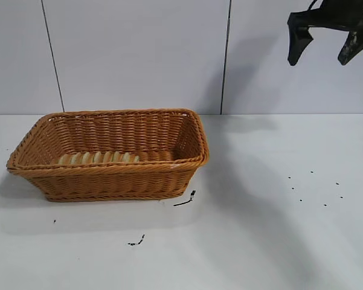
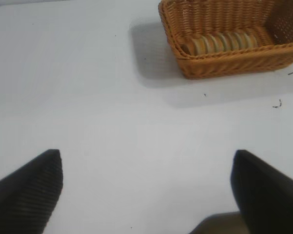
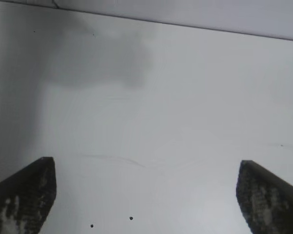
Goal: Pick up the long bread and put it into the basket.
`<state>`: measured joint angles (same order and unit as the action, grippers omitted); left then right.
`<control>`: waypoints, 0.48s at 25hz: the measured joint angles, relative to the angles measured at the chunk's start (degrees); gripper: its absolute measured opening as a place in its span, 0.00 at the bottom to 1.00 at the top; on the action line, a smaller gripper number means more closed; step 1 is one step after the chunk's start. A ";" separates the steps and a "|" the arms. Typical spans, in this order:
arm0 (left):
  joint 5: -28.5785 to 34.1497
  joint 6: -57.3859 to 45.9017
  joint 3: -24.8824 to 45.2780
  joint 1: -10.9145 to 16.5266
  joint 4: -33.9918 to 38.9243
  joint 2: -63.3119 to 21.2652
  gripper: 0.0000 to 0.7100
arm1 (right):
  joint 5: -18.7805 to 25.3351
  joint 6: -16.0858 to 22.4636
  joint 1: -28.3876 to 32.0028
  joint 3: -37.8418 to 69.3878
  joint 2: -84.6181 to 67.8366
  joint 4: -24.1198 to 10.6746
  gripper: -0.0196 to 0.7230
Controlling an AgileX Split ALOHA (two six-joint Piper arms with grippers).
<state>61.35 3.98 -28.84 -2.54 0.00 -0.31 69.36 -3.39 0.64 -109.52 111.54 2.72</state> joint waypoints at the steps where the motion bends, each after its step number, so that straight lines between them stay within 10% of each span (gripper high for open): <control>1: 0.00 0.00 0.00 0.00 0.00 0.00 0.98 | 0.00 0.00 0.00 3.94 -3.51 0.00 0.96; 12: 0.00 0.00 0.00 0.00 0.00 0.00 0.98 | 0.00 0.05 0.00 45.50 -42.28 -0.42 0.96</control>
<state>61.35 3.98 -28.84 -2.54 0.00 -0.31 69.36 -3.35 0.64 -64.02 69.26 2.29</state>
